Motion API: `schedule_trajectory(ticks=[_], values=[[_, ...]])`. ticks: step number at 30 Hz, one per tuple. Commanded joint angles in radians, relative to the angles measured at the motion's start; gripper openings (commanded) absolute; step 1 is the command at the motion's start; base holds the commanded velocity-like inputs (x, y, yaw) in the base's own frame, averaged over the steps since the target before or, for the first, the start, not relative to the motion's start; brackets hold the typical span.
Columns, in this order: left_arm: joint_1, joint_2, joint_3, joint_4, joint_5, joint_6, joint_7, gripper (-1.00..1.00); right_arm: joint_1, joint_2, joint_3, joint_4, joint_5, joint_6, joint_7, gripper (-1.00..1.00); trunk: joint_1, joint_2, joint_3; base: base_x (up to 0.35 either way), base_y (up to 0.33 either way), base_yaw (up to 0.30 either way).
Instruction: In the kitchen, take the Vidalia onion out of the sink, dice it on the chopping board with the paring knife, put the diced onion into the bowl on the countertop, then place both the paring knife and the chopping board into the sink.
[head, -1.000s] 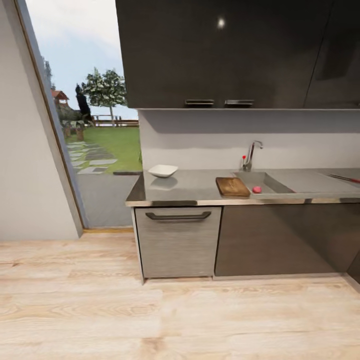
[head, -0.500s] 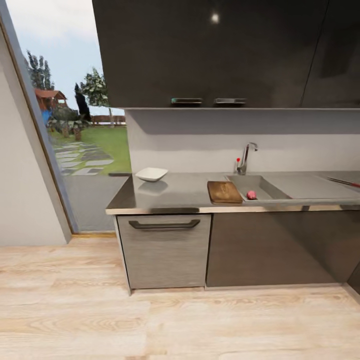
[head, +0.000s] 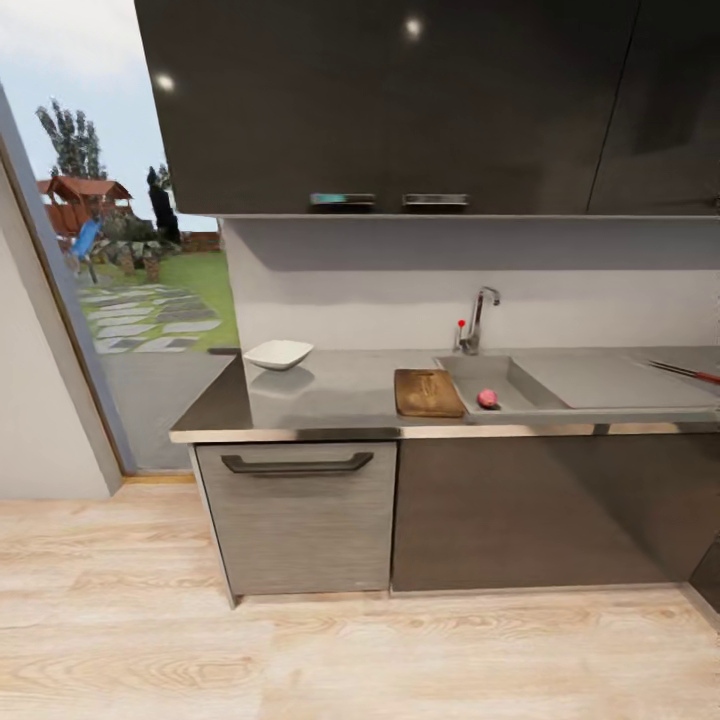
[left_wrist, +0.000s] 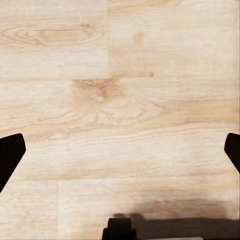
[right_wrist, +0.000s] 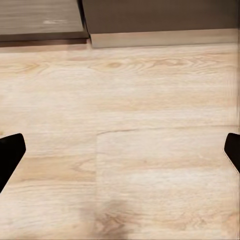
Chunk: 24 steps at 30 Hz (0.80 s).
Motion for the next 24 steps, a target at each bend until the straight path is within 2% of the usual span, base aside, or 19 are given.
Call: schedule_trajectory(ticks=[1,13,19,24], values=[[0.000,0.000,0.000,-0.001,0.000,-0.002,0.000,1.00,0.000,0.000,0.001,0.000,0.000,-0.002,-0.002,1.00,0.000,0.000,-0.001,0.011,-0.249,0.000],[0.000,-0.006,-0.001,-0.003,0.001,-0.002,-0.001,1.00,0.000,0.000,0.001,0.000,0.000,-0.002,-0.002,1.00,0.000,0.000,-0.001,0.002,-0.239,0.000],[0.000,-0.024,-0.002,-0.003,0.003,-0.002,-0.001,1.00,0.000,0.000,0.001,0.000,0.000,-0.002,-0.002,1.00,0.000,0.000,-0.001,0.000,-0.044,0.000],[0.000,-0.034,-0.002,-0.002,0.001,-0.002,-0.001,1.00,0.000,0.000,0.001,0.000,0.000,-0.002,-0.002,1.00,-0.019,0.035,0.015,0.000,-0.002,0.000]])
